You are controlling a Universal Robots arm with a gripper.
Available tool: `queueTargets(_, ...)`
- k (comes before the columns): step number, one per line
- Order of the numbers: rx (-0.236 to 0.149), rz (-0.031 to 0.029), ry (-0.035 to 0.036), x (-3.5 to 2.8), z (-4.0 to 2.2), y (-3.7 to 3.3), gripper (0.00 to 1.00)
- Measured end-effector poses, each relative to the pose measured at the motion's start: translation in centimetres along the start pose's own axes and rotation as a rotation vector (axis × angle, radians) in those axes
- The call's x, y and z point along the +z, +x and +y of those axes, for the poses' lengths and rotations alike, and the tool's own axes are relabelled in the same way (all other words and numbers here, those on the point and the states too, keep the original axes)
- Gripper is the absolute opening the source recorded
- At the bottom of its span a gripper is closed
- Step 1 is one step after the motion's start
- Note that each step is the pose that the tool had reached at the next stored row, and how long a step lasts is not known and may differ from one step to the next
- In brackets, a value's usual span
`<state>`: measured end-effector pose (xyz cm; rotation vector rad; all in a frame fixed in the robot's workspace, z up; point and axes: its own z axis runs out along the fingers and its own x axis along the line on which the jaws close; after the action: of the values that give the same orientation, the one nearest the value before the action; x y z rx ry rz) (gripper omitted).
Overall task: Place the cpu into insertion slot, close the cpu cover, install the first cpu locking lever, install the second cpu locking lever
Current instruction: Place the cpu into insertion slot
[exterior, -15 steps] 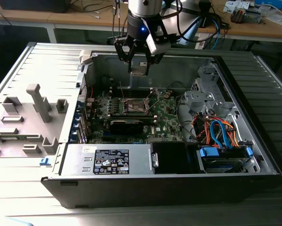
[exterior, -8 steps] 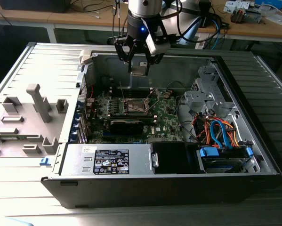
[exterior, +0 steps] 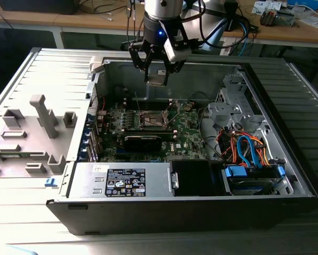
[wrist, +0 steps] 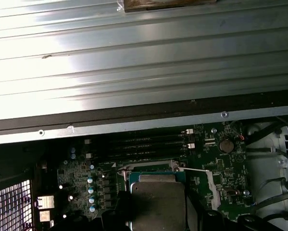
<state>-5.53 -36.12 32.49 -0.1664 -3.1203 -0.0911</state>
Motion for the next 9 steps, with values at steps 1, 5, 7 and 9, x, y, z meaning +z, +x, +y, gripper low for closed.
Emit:
queueTargets(1,0.002,-0.0001,0.0000,0.00,0.00,0.00,0.55)
queueTargets(5,0.015,-0.0008,-0.0003,0.03,0.00,0.00,0.55)
queueTargets(7,0.023,-0.0013,-0.0003,0.03,0.00,0.00,0.55)
queueTargets(9,0.033,-0.0019,-0.0006,0.04,0.00,0.00,0.55)
